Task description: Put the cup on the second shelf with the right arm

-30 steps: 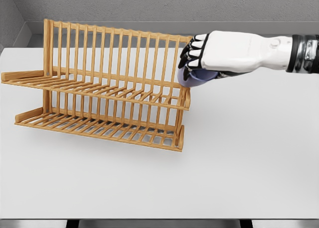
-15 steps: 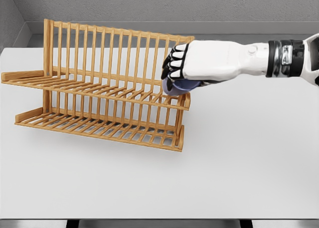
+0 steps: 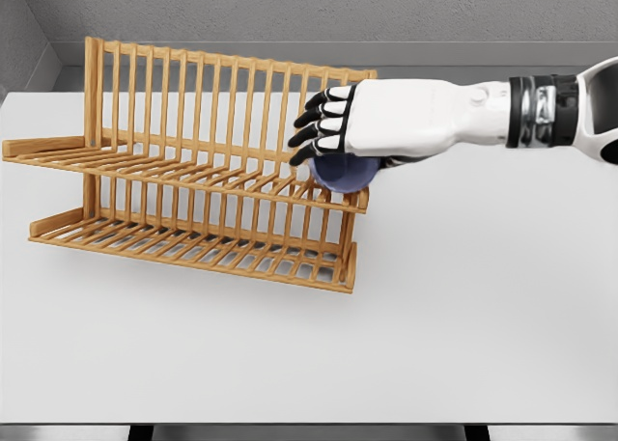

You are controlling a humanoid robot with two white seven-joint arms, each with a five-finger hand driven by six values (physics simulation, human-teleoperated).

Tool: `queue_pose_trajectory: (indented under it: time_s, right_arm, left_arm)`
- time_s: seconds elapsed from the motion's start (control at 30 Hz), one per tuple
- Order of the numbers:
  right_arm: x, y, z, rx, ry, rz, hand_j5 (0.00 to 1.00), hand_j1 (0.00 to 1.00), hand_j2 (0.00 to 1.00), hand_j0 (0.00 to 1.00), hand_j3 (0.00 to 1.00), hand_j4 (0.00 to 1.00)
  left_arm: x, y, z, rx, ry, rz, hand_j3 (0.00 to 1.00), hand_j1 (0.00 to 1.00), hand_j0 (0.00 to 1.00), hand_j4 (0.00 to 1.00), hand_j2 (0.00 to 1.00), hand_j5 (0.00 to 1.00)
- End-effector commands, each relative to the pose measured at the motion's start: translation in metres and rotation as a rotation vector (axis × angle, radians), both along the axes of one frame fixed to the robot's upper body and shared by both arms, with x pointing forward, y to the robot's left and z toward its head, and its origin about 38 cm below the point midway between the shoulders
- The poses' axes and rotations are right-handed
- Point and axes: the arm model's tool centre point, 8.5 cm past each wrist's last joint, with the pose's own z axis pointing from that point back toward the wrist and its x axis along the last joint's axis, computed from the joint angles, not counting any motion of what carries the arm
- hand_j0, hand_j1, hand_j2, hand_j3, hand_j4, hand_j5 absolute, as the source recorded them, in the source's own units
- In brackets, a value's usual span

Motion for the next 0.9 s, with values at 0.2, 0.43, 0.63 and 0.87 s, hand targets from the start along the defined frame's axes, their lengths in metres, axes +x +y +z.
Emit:
queue_pose_trajectory:
  time_s: [0.2, 0.43, 0.63, 0.87]
  right_arm:
    - [0.004, -0.062, 0.065, 0.098, -0.147, -0.156, 1.0, 1.0, 1.0, 1.0, 1.0, 1.0]
    - [0.006, -0.177, 0.007, 0.082, 0.013, -0.474, 1.0, 1.0, 1.0, 1.0, 1.0, 1.0]
    - [0.01, -0.21, -0.107, 0.256, 0.275, -0.646, 1.0, 1.0, 1.0, 1.0, 1.0, 1.0]
    - [0.009, -0.207, -0.119, 0.266, 0.302, -0.649, 1.0, 1.0, 1.0, 1.0, 1.0, 1.0]
  left_arm:
    - [0.0, 0.0, 0.0, -0.001, 0.0, 0.0, 1.0, 1.0, 1.0, 1.0, 1.0, 1.0]
    - [0.0, 0.0, 0.0, 0.001, 0.0, 0.0, 1.0, 1.0, 1.0, 1.0, 1.0, 1.0]
    - [0.0, 0.0, 0.0, -0.001, 0.0, 0.0, 1.0, 1.0, 1.0, 1.0, 1.0, 1.0]
    - [0.0, 0.0, 0.0, 0.001, 0.0, -0.003, 1.0, 1.0, 1.0, 1.0, 1.0, 1.0]
